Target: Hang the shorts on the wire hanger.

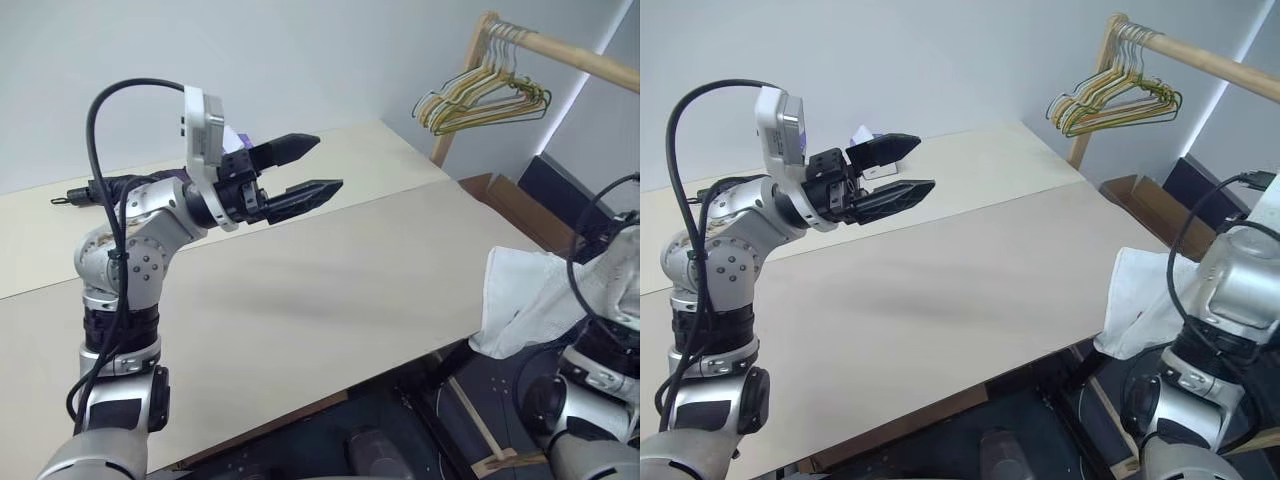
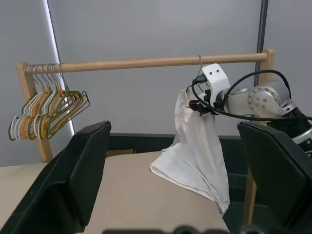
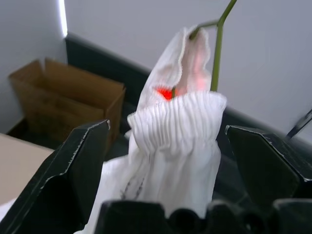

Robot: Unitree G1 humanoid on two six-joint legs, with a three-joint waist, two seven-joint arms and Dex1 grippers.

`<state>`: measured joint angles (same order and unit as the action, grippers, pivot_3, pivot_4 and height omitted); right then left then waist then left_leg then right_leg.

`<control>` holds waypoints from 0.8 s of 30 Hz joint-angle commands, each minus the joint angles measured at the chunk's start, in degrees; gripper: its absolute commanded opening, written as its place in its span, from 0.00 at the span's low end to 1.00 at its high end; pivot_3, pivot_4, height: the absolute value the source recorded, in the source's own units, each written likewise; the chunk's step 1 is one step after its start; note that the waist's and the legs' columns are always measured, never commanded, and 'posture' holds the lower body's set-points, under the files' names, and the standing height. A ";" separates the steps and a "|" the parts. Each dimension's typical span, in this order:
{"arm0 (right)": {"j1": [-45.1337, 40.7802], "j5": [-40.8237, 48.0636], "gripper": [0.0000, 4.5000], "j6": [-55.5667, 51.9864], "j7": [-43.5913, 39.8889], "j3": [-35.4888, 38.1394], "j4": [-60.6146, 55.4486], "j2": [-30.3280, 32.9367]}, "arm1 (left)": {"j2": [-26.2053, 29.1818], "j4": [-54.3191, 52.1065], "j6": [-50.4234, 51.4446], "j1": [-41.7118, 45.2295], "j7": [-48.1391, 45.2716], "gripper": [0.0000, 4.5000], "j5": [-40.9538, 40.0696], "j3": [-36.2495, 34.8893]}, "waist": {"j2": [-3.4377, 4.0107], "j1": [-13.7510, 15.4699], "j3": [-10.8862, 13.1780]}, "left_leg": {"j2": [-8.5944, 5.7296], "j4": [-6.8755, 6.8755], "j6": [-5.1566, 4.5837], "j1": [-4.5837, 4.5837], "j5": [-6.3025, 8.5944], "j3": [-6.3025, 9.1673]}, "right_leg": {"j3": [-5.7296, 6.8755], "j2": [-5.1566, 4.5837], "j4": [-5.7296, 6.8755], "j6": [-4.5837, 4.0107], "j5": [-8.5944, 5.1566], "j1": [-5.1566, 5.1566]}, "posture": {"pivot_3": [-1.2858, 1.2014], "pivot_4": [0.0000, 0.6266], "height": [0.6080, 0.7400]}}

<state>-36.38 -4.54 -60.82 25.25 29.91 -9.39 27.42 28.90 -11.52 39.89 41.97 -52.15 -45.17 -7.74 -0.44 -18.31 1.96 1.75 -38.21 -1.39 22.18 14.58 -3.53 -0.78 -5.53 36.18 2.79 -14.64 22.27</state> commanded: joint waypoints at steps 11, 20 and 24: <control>11.37 -2.01 0.99 36.91 -11.07 -14.48 -10.06 -0.16 | 3.82 -0.07 -5.54 -4.71 -3.10 1.00 6.74 3.30 | 0.03 -1.12 -0.04 | -0.13 0.10 -0.23 -0.28 0.14 0.14 | -0.12 0.13 -0.08 0.00 0.00 -0.01 | 0.38 0.01 1.00; 14.45 25.10 0.99 38.45 -59.38 -24.02 -7.38 4.98 | 7.47 -5.24 -8.89 -19.61 -1.89 1.00 11.73 3.48 | -0.15 -0.98 -0.16 | -0.02 0.27 -0.41 -0.31 0.25 0.53 | -0.07 0.26 -0.11 -0.01 0.01 -0.11 | 0.42 0.02 1.00; 11.64 26.33 0.99 40.50 -70.85 -28.58 -2.04 7.19 | 9.76 -8.20 -9.60 -26.35 -0.81 1.00 12.73 1.13 | -0.19 0.96 -0.14 | -0.08 0.25 -0.44 -0.31 0.27 0.50 | -0.12 0.18 -0.15 0.03 0.04 -0.11 | 0.44 0.03 1.00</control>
<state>-22.60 20.21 -22.11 -41.18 2.17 -11.82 33.94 37.53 -16.58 31.96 16.15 -53.41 -32.79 -3.89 -0.63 -17.35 1.83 1.66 -37.96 -1.83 21.87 14.85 -3.04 -0.90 -5.36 36.05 2.83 -14.60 22.15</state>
